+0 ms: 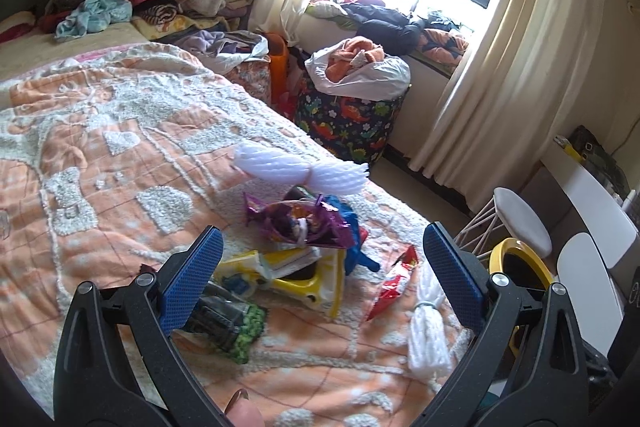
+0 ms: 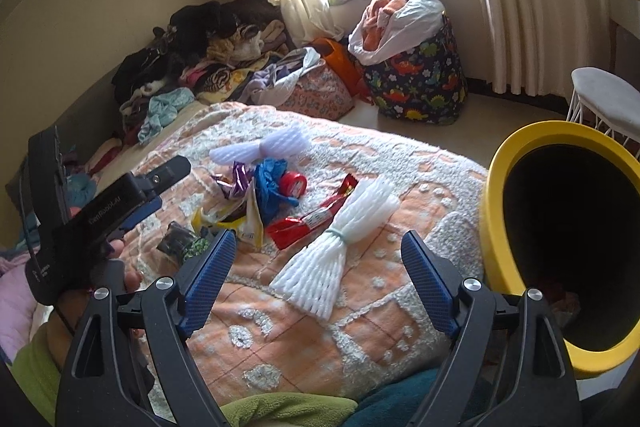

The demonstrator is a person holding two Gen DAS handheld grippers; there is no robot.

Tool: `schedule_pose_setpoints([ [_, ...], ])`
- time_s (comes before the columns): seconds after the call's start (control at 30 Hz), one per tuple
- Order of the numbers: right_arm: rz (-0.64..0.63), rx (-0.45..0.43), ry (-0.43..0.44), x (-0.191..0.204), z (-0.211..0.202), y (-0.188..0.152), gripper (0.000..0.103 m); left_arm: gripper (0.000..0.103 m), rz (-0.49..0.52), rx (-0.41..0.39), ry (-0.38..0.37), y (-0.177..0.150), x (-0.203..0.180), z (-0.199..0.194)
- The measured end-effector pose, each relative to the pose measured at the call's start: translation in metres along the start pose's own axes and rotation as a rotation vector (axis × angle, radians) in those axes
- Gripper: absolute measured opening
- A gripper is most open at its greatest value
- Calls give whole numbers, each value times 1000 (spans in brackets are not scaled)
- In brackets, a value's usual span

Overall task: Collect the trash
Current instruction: 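Move both open tools back toward the trash pile on the bed, then grasp the white foam net bundle with the right tool while the left tool grasps the purple wrapper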

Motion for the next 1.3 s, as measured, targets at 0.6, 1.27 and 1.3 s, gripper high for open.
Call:
schedule_pose_setpoints([
  [0.6,38,172,-44,5,75,-18,81,92,-9,115,-50,2,5,53],
  [1.27,163,231,43,-23,67,-21,20,52,-102,191,-75,-6,20,79],
  [1.3,160,227,45,-23,67,-19,20,52,-105,190,-76,-7,20,77],
])
Point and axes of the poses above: each gripper's, at about its wrist camera, not at the fingertips, and z roughly the way its jaws point, x to its left, y to its top, the point moved 2 cm from there along z, roughly the way its jaws point, and after that the axes turned 13 degrees about z, right-handed, at the moved point
